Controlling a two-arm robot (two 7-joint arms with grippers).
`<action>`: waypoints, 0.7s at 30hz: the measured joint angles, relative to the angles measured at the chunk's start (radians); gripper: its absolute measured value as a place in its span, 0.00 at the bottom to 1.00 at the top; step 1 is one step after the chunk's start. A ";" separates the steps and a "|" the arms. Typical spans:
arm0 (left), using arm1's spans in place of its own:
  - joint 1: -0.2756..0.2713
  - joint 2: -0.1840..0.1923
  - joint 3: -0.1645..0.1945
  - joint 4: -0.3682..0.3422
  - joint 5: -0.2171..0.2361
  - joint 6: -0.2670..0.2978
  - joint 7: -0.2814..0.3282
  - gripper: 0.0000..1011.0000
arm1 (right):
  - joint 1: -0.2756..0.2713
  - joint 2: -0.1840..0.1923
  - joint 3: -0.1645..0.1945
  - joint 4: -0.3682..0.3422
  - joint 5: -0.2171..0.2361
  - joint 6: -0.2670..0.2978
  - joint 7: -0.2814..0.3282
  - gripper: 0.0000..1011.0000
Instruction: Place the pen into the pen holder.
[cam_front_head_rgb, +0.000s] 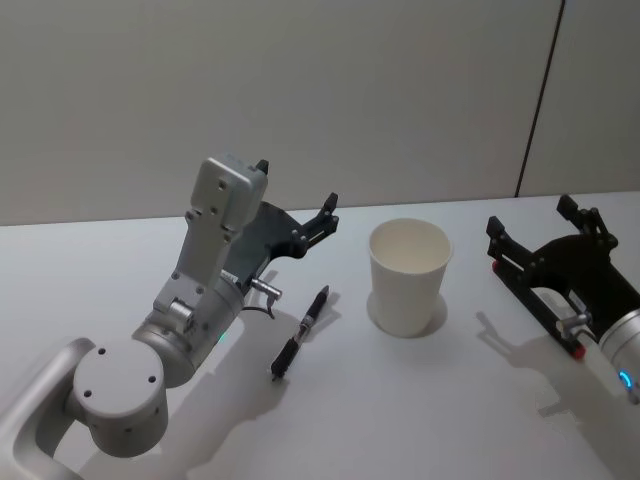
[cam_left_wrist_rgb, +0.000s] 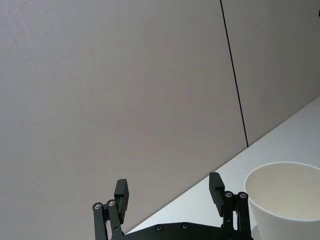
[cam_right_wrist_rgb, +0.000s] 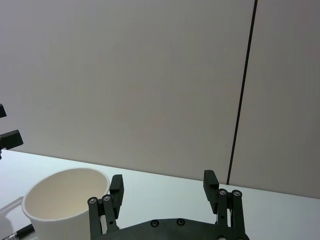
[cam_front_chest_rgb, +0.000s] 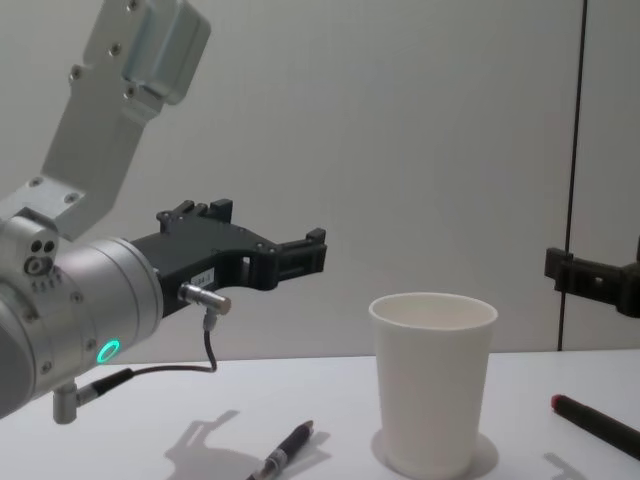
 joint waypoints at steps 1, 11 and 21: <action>0.000 0.000 0.000 0.000 0.000 0.000 0.000 0.99 | 0.000 0.000 0.000 0.000 0.000 0.000 0.000 0.99; 0.000 0.000 0.000 0.000 0.000 0.000 0.000 0.99 | 0.000 0.000 0.000 0.000 0.000 0.000 0.000 0.99; 0.000 0.000 0.000 0.000 0.000 0.000 0.000 0.99 | 0.000 0.000 0.000 0.000 0.000 0.000 0.000 0.99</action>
